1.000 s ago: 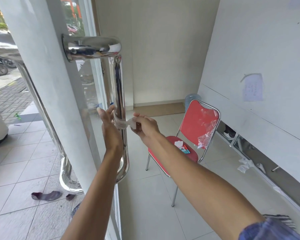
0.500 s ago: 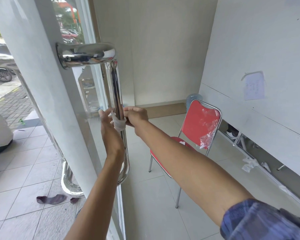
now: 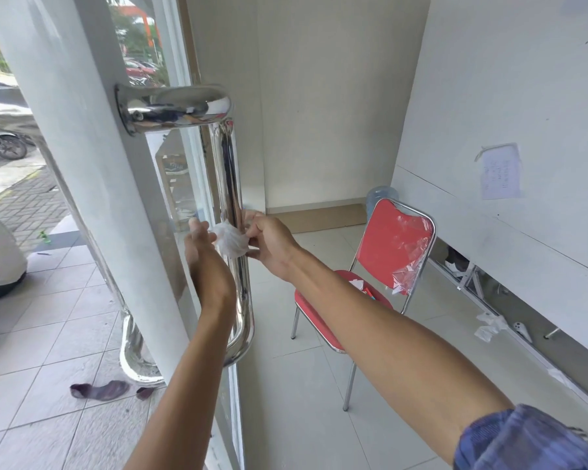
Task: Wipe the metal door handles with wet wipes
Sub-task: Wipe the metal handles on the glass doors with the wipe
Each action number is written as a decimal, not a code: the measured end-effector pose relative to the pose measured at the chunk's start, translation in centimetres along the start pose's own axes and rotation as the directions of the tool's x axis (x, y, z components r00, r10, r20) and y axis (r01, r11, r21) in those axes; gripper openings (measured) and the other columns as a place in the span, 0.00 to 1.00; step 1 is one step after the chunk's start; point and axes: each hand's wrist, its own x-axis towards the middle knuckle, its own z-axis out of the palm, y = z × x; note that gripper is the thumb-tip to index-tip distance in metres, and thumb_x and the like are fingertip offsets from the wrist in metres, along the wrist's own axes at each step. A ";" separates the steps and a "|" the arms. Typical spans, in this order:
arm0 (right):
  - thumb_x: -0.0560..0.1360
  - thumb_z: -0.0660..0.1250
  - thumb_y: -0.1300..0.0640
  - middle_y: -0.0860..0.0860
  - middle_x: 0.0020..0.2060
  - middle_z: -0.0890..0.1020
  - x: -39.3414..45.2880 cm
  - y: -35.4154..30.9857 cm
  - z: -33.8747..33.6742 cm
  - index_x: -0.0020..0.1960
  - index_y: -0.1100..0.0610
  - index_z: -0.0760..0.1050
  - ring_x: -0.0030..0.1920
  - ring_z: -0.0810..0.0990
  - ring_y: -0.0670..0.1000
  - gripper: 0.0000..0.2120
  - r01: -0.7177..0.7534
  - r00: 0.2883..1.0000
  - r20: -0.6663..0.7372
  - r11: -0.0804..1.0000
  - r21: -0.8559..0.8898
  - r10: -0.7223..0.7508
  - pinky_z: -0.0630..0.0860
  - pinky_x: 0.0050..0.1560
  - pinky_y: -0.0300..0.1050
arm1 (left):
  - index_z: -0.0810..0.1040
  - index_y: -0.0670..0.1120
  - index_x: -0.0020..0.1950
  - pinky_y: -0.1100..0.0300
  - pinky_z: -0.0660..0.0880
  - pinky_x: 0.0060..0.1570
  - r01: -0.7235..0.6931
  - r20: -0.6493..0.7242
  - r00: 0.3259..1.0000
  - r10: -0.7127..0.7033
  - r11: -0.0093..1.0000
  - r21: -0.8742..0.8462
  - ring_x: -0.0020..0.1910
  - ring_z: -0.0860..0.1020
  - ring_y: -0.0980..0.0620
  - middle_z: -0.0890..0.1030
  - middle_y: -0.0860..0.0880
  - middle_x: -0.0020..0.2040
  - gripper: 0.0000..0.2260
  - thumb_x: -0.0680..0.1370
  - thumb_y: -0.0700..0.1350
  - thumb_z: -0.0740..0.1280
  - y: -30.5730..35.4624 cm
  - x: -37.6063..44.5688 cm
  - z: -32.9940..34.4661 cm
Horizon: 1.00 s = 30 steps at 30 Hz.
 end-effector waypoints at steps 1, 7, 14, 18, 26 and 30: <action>0.65 0.55 0.67 0.52 0.38 0.73 0.1 -0.6 0.2 0.50 0.54 0.75 0.38 0.71 0.49 0.18 0.023 1.000 -0.004 1.000 -0.011 -0.023 0.69 0.37 0.42 | 0.74 0.46 0.65 0.60 0.68 0.53 -0.025 0.004 1.000 0.025 1.000 0.001 0.59 0.74 0.49 0.77 0.50 0.55 0.22 0.83 0.58 0.50 0.3 -0.1 0.0; 0.68 0.58 0.78 0.53 0.43 0.77 0.0 -4.3 0.7 0.56 0.55 0.74 0.41 0.74 0.51 0.25 0.170 0.985 0.010 0.984 -0.058 -0.170 0.72 0.43 0.45 | 0.71 0.47 0.71 0.55 0.66 0.69 -0.119 0.064 0.991 0.121 0.992 -0.027 0.68 0.72 0.49 0.75 0.48 0.68 0.21 0.84 0.55 0.50 2.2 -0.8 0.3; 0.69 0.70 0.71 0.59 0.56 0.80 -0.4 -8.3 2.0 0.62 0.57 0.72 0.53 0.79 0.55 0.24 0.341 0.938 0.001 0.923 -0.176 -0.346 0.75 0.62 0.56 | 0.69 0.49 0.74 0.52 0.59 0.75 -0.146 0.106 0.982 0.159 0.982 -0.119 0.72 0.68 0.55 0.72 0.53 0.72 0.22 0.84 0.56 0.49 4.4 -1.2 0.6; 0.70 0.73 0.69 0.61 0.57 0.82 -1.2 -9.8 3.0 0.65 0.59 0.69 0.49 0.81 0.52 0.26 0.429 0.876 -0.069 0.835 -0.344 -0.478 0.78 0.54 0.46 | 0.68 0.52 0.75 0.52 0.57 0.75 -0.180 0.141 0.970 0.196 0.976 -0.120 0.73 0.66 0.57 0.69 0.56 0.74 0.23 0.84 0.57 0.48 5.6 -1.4 0.8; 0.64 0.79 0.64 0.50 0.47 0.84 -2.4 -12.9 4.8 0.63 0.55 0.71 0.44 0.82 0.48 0.30 0.545 0.687 -0.068 0.574 -0.611 -0.724 0.77 0.48 0.40 | 0.66 0.54 0.75 0.49 0.56 0.76 -0.206 0.184 0.957 0.225 0.971 -0.121 0.74 0.65 0.57 0.68 0.57 0.74 0.23 0.82 0.58 0.48 7.2 -1.1 0.7; 0.67 0.77 0.66 0.51 0.51 0.84 -3.2 -13.2 5.1 0.64 0.58 0.71 0.50 0.82 0.48 0.28 0.611 0.574 0.033 0.401 -0.683 -0.818 0.79 0.54 0.46 | 0.64 0.55 0.76 0.50 0.55 0.76 -0.227 0.206 0.945 0.253 0.963 -0.145 0.75 0.63 0.59 0.67 0.58 0.75 0.25 0.82 0.61 0.47 8.2 -1.7 0.7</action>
